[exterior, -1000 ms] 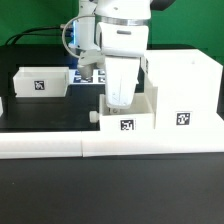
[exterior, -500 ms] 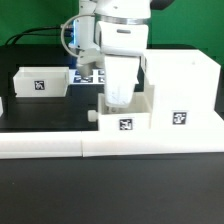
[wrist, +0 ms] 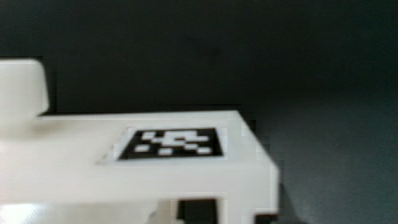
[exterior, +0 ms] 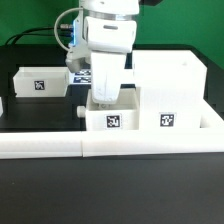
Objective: Assemble drawer
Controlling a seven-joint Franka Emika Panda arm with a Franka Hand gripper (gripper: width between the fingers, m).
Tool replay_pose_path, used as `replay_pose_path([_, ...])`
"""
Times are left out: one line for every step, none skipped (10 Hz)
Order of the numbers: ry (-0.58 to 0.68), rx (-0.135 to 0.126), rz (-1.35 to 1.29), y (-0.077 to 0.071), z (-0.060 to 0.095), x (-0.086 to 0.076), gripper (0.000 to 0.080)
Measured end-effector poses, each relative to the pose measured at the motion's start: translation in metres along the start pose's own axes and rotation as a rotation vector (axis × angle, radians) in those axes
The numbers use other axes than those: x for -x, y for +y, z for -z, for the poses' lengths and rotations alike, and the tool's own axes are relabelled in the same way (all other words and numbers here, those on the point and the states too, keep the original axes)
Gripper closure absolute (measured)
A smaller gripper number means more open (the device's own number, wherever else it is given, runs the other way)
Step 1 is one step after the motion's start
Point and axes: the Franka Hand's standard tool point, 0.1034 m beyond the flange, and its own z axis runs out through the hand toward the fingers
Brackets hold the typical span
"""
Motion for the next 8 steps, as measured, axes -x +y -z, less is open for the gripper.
replay_pose_path([0.002, 0.000, -0.012, -0.0004, -0.0014, -0.0027, 0.0758])
replay_pose_path([0.006, 0.008, -0.020, 0.0008, -0.0012, -0.0055, 0.0758])
replay_pose_path([0.009, 0.012, -0.021, 0.0014, -0.0010, -0.0077, 0.0758])
replay_pose_path([0.010, 0.013, -0.026, 0.0014, -0.0008, -0.0098, 0.0758])
replay_pose_path([0.011, 0.013, -0.034, 0.0013, -0.0005, -0.0126, 0.0758])
replay_pose_path([0.010, 0.012, -0.038, 0.0012, -0.0006, -0.0126, 0.0758])
replay_pose_path([0.010, 0.012, -0.037, 0.0012, -0.0006, -0.0126, 0.0758])
replay_pose_path([0.010, 0.012, -0.037, 0.0012, -0.0006, -0.0126, 0.0758])
